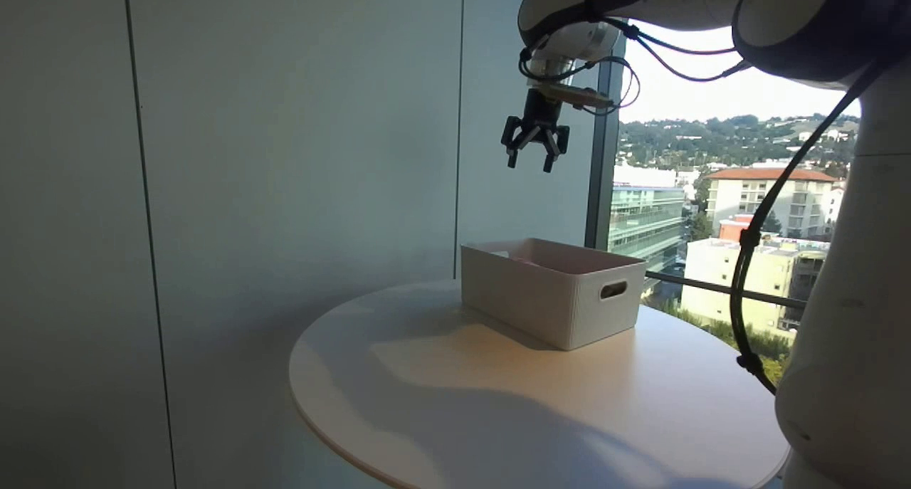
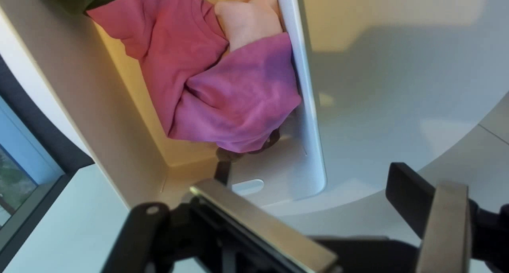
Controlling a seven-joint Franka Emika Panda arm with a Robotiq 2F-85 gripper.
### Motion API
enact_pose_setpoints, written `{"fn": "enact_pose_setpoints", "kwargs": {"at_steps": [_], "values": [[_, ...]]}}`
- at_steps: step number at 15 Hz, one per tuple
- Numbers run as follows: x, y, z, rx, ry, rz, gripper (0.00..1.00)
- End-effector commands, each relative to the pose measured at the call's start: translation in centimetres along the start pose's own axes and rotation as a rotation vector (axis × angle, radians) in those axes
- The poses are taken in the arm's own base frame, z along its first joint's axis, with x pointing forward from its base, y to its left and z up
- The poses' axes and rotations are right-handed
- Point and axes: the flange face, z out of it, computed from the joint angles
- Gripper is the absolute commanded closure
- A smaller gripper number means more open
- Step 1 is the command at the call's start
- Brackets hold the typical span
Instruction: Remove the pink and peach shirts, the moose toy and turnip plushie from the basket
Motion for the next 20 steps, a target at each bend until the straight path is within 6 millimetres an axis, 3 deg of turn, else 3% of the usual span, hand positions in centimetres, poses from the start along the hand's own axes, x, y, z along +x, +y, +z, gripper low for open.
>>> {"fn": "enact_pose_setpoints", "kwargs": {"at_steps": [1,6,11,14,18,20], "values": [[4.5,1.2,2.5,0.068,-0.065,0.056,0.00],[7.0,1.5,9.4,0.152,-0.225,0.103,0.00],[7.6,1.6,15.7,0.104,-0.340,0.173,0.00],[8.0,1.4,18.5,0.065,-0.346,0.208,0.00],[9.1,2.5,21.9,-0.075,-0.326,0.312,0.00],[9.3,3.7,22.6,-0.152,-0.290,0.365,0.00]]}}
